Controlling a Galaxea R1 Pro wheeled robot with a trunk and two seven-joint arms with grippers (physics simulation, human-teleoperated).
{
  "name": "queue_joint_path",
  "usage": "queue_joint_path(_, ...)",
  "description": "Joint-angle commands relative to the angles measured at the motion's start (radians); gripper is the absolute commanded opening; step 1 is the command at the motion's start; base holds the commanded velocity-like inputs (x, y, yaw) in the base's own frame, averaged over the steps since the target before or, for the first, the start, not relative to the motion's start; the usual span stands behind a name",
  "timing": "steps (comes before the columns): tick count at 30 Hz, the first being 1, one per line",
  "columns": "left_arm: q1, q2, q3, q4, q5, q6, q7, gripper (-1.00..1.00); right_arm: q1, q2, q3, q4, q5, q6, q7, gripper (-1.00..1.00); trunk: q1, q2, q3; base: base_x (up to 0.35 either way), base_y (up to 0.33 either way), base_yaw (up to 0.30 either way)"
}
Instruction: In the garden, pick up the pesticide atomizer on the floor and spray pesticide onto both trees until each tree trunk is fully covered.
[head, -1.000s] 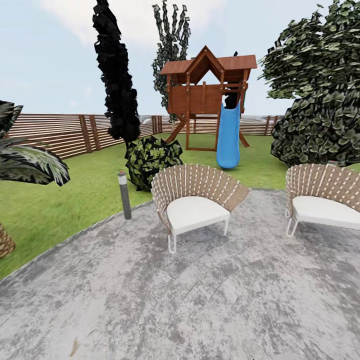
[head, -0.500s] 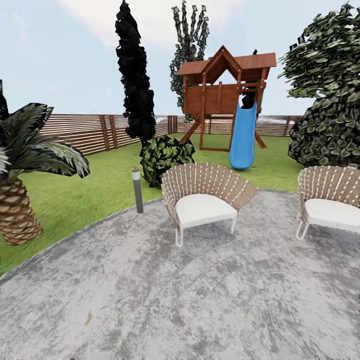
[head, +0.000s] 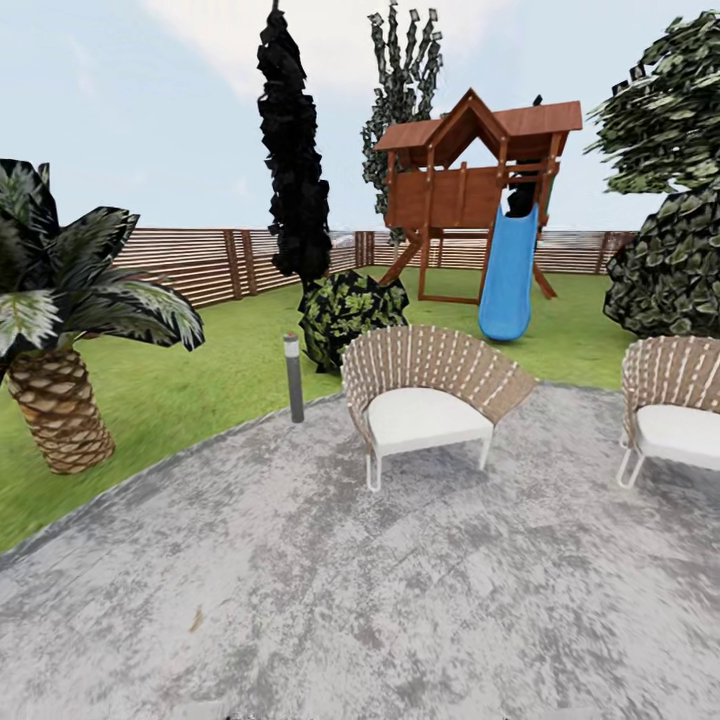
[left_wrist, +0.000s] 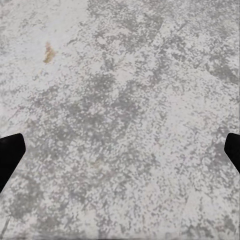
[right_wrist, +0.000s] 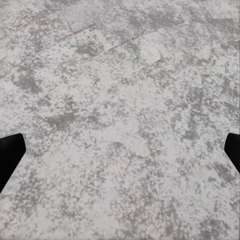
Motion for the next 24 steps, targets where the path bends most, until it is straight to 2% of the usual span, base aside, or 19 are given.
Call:
queue_joint_path(1, -0.001, 0.0, -0.001, 0.002, 0.005, -0.003, 0.001, 1.0, 0.0, 0.0, 0.0, 0.0, 0.0, -0.003, 0.0, 1.0, 0.004, -0.008, -0.004, 0.0, 0.0, 0.271)
queue_joint_path(24, -0.001, 0.001, 0.001, 0.004, 0.005, -0.003, 0.002, 1.0, 0.0, 0.0, 0.0, 0.0, 0.0, -0.003, 0.0, 1.0, 0.092, -0.169, -0.076, 0.0, 0.0, 0.274)
